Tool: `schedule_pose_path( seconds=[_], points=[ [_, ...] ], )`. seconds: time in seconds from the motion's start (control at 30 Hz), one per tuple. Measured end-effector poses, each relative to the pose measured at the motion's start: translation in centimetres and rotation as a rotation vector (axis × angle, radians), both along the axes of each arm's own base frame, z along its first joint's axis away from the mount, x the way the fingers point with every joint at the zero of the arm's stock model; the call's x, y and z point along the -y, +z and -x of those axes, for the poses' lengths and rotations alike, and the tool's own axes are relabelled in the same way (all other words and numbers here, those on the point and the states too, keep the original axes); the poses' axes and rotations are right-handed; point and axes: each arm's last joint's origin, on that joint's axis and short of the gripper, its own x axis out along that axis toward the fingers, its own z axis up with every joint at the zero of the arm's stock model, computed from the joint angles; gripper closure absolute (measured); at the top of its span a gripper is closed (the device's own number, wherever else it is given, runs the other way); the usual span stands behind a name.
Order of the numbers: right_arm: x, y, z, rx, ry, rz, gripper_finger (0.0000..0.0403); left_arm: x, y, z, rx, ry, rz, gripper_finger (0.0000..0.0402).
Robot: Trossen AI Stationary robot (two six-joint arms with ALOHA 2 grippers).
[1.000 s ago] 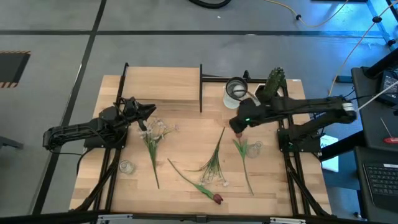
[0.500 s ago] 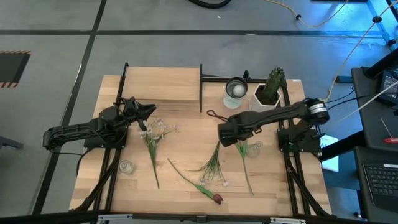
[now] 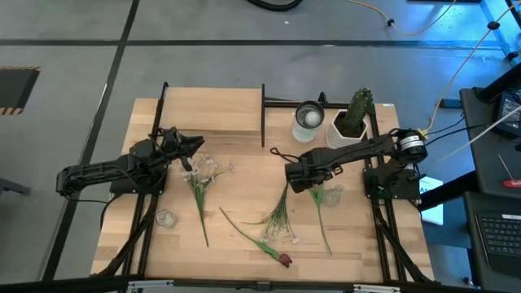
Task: Pick and place flowers into a vace then onto a shelf
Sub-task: Put the right red flower into the right transparent vase
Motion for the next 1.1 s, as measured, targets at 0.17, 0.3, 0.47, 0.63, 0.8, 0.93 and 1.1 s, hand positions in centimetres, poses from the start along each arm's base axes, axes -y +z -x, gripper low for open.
schedule_pose_path(
  seconds=[0.17,0.3,0.47,0.63,0.8,0.93,1.1],
  points=[
    [0.0,-1.3,-0.6,0.1,0.024,-0.012,0.0218,0.0,0.0,0.0,0.0,0.0,0.0,0.0329],
    [0.3,-2.0,0.0,0.069,0.009,-0.007,0.0222,0.0,0.0,0.0,0.0,0.0,0.0,0.0329],
    [0.4,-3.3,0.6,0.062,-0.013,-0.048,0.0247,0.0,0.0,0.0,0.0,0.0,0.0,0.0329],
    [0.4,-4.6,0.8,0.106,-0.015,-0.058,0.0262,0.0,0.0,0.0,0.0,0.0,0.0,0.0329],
    [0.4,-5.3,1.4,0.086,-0.038,-0.055,0.0265,0.0,0.0,0.0,0.0,0.0,0.0,0.0329],
    [0.4,-5.5,1.6,0.08,-0.044,-0.055,0.0265,0.0,0.0,0.0,0.0,0.0,0.0,0.0329],
    [0.5,-5.5,1.6,0.08,-0.047,-0.055,0.0272,0.0,0.0,0.0,0.0,0.0,0.0,0.0329]
  ],
)
